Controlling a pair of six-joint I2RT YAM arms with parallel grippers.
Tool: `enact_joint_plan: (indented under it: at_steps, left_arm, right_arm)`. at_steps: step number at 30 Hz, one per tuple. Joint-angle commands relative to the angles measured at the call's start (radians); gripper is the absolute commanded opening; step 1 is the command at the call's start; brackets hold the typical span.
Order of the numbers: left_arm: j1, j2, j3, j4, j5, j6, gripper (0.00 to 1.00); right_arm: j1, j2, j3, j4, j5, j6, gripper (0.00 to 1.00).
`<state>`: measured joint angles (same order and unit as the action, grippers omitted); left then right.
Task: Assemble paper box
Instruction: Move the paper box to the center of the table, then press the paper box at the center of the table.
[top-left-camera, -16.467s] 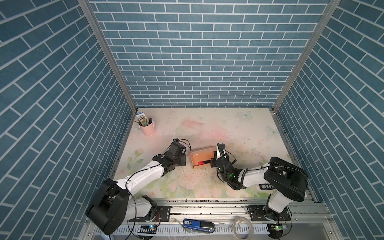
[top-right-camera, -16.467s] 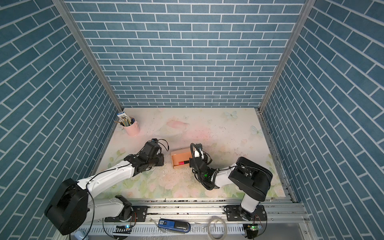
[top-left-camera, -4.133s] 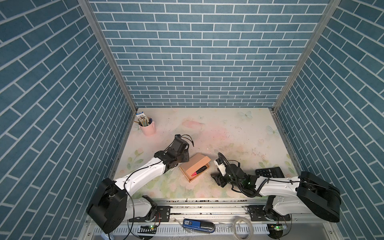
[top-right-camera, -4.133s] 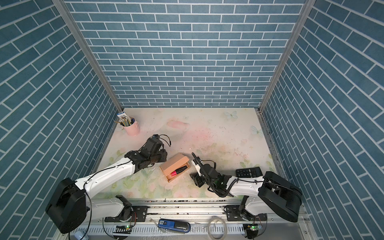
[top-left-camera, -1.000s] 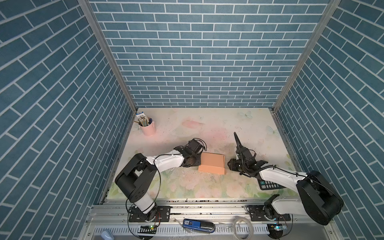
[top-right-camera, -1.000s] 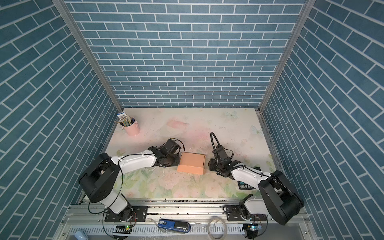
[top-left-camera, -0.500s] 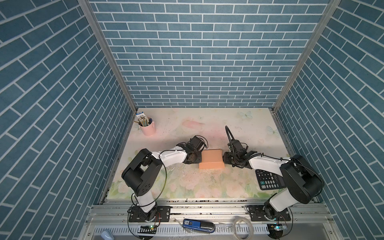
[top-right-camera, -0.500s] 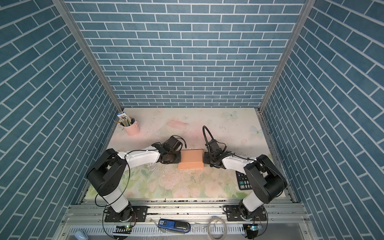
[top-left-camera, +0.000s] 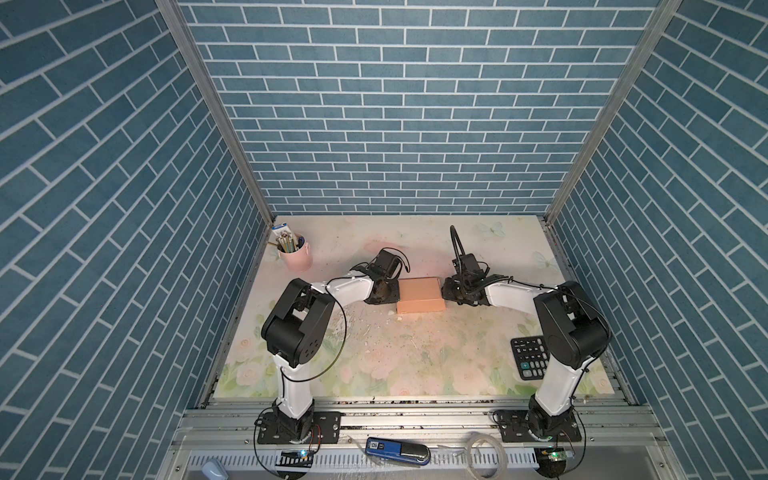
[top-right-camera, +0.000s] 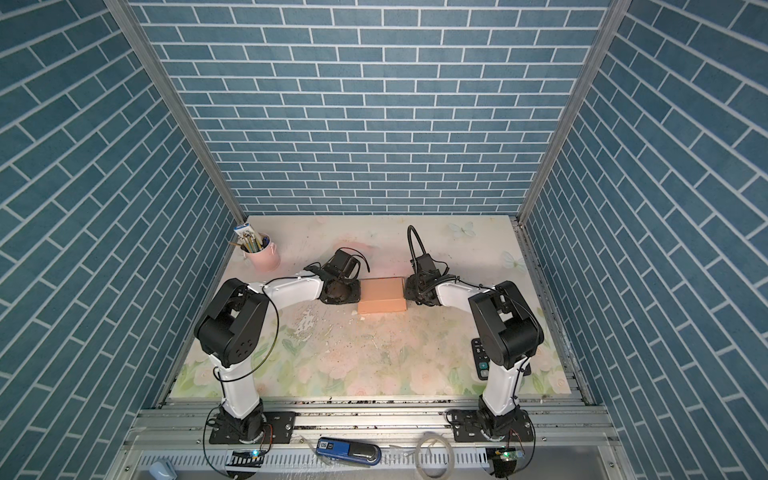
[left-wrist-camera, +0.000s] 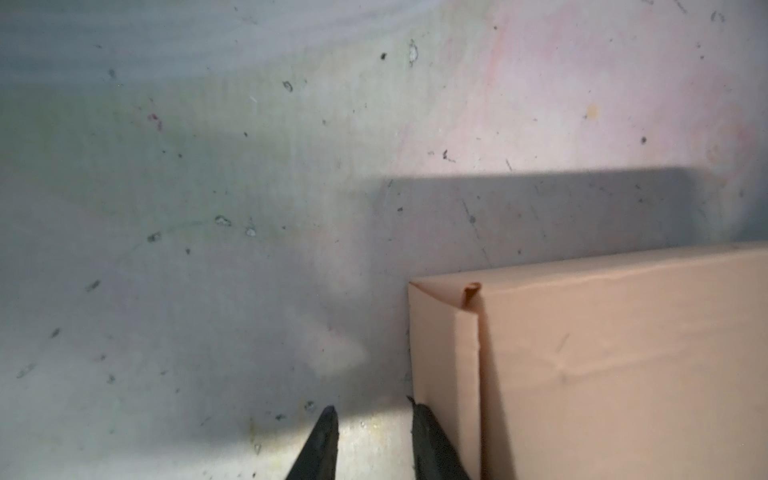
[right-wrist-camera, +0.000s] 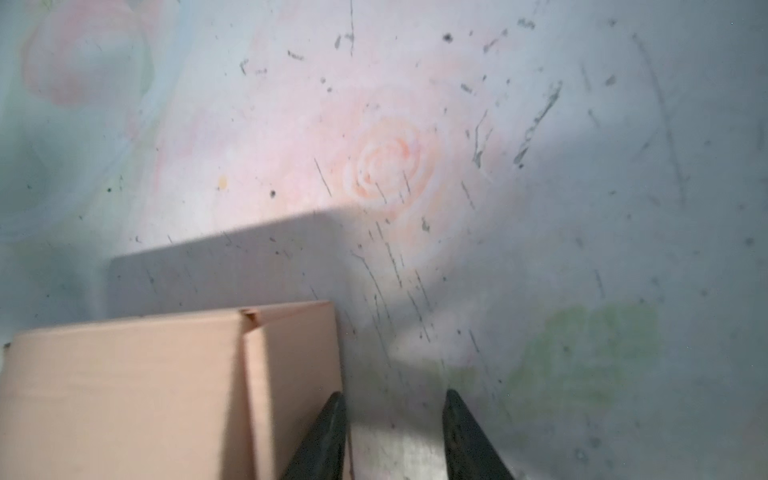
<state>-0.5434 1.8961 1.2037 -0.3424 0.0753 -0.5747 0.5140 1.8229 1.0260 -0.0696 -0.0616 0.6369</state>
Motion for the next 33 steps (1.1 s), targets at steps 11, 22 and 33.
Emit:
enact_joint_plan:
  at_steps: [11, 22, 33]
  left_arm:
    - [0.019, -0.197, -0.106, -0.043, -0.014, 0.011, 0.36]
    - [-0.119, -0.244, 0.049, -0.177, -0.139, 0.118, 0.37]
    - [-0.223, -0.01, 0.311, -0.271, -0.142, 0.211, 0.37]
  right_arm:
    - [-0.054, -0.291, -0.202, -0.046, -0.017, -0.052, 0.41]
    - [-0.032, -0.474, -0.25, -0.094, -0.083, -0.038, 0.41]
    - [0.004, -0.418, -0.22, -0.094, -0.119, -0.033, 0.4]
